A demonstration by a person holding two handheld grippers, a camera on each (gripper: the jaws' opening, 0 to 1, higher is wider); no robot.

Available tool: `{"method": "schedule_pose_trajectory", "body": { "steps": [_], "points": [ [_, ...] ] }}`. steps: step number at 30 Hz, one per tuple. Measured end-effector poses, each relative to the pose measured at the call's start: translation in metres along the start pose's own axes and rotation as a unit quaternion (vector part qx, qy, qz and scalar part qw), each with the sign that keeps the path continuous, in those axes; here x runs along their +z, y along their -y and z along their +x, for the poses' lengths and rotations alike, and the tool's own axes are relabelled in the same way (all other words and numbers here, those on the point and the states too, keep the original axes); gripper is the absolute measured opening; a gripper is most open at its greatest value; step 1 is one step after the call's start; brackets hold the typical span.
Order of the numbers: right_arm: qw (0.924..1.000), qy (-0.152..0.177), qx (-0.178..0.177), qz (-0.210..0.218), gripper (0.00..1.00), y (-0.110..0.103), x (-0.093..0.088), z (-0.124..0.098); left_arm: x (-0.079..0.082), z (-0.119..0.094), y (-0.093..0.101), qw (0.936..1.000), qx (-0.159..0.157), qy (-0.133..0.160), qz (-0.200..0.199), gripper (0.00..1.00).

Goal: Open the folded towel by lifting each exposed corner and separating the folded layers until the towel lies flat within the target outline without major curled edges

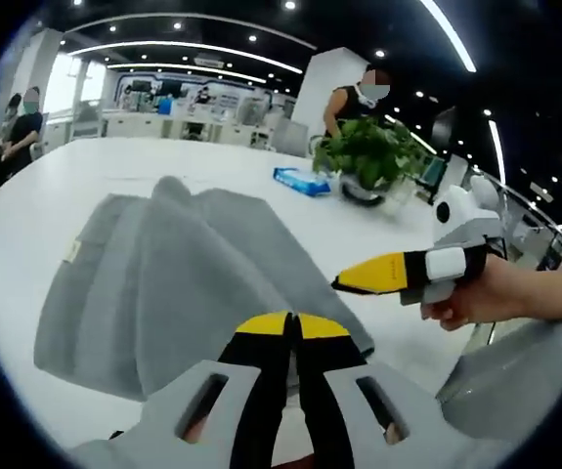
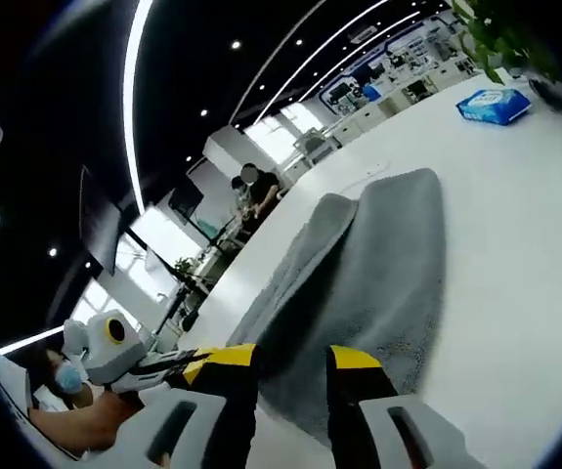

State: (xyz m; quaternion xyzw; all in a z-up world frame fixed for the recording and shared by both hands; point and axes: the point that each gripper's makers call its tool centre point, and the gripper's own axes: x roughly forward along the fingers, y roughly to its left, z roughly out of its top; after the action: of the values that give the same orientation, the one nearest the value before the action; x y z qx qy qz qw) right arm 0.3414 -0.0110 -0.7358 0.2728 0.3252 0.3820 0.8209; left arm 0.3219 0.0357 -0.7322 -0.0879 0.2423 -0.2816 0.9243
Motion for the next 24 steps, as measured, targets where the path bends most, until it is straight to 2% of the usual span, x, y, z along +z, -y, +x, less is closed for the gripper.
{"method": "schedule_pose_trajectory", "body": {
  "steps": [3, 5, 8, 10, 15, 22, 24],
  "points": [
    [0.9999, 0.002, 0.004, 0.012, 0.25, -0.001, 0.001, -0.001, 0.000, 0.004, 0.021, 0.9988, -0.045, -0.002, 0.019, 0.01],
    [0.9999, 0.002, 0.002, 0.016, 0.24, 0.001, 0.001, -0.001, -0.002, 0.006, 0.029, 0.9978, -0.059, -0.006, 0.029, 0.01],
    [0.9997, 0.003, 0.007, 0.024, 0.24, -0.001, 0.001, -0.001, -0.010, 0.009, 0.043, 0.9936, -0.086, -0.024, 0.070, 0.01],
    [0.9997, -0.001, 0.006, 0.025, 0.24, 0.000, -0.001, -0.001, -0.012, 0.010, 0.050, 0.9921, -0.095, -0.026, 0.078, 0.01],
    [0.9996, -0.010, -0.003, 0.025, 0.23, 0.003, -0.005, -0.001, -0.012, 0.010, 0.054, 0.9910, -0.103, -0.026, 0.081, 0.01],
    [0.9993, -0.032, -0.018, -0.001, 0.20, 0.007, -0.014, 0.002, -0.012, 0.010, 0.059, 0.9897, -0.114, -0.024, 0.083, 0.01],
    [0.9991, -0.036, -0.023, -0.007, 0.13, 0.008, -0.015, 0.001, -0.015, 0.010, 0.062, 0.9884, -0.117, -0.029, 0.093, 0.01]
  ]
}}
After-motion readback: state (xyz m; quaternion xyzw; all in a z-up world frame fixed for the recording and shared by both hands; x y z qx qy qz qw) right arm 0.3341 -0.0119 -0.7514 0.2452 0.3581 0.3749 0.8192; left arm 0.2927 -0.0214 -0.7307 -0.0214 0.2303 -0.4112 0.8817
